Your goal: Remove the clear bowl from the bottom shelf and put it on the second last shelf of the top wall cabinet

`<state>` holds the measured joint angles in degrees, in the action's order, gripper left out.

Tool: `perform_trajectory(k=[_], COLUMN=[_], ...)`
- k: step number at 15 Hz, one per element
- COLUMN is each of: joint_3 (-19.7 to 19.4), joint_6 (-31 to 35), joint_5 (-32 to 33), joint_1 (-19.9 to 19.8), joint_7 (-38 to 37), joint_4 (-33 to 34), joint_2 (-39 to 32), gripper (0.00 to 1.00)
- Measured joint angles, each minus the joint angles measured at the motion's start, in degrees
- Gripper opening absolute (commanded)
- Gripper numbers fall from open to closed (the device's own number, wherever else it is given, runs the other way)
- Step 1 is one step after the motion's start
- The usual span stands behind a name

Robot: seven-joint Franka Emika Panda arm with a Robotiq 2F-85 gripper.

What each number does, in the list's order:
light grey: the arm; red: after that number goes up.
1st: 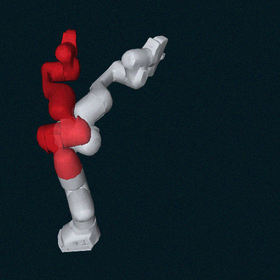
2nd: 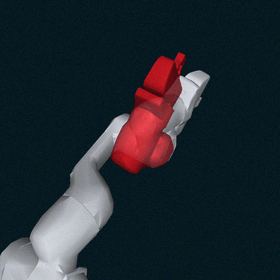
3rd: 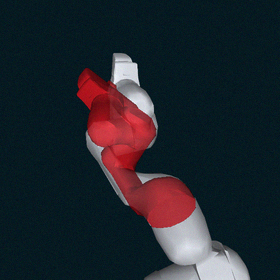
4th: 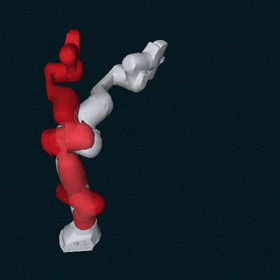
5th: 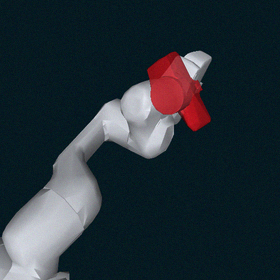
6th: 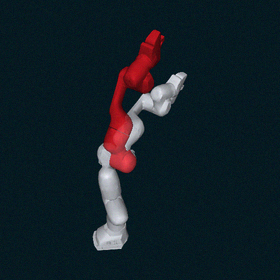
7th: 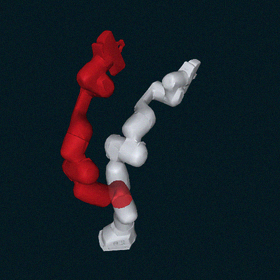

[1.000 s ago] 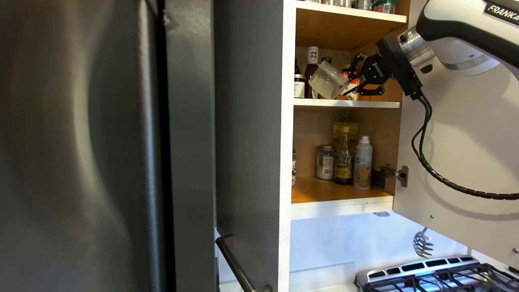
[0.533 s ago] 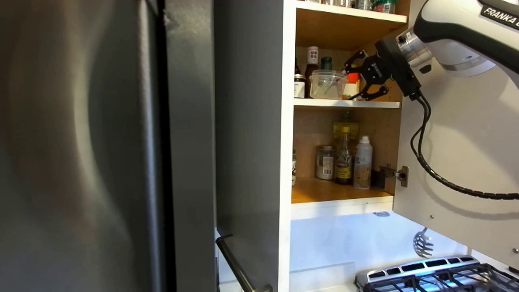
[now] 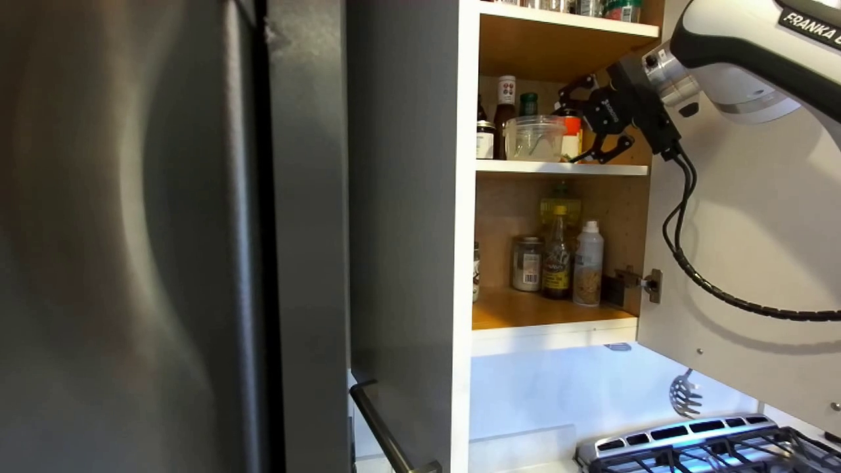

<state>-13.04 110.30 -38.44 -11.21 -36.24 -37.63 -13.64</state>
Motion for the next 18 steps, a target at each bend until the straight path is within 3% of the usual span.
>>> perform_trajectory(k=[10, 18], joint_3=[-0.37, -0.41], joint_6=[-0.22, -0.65], joint_5=[-4.67, -11.30], joint_1=[-2.95, -5.73], joint_7=[-17.53, -18.37], joint_4=[-0.19, -4.36], joint_2=[1.84, 5.16], gripper=[1.00, 1.00])
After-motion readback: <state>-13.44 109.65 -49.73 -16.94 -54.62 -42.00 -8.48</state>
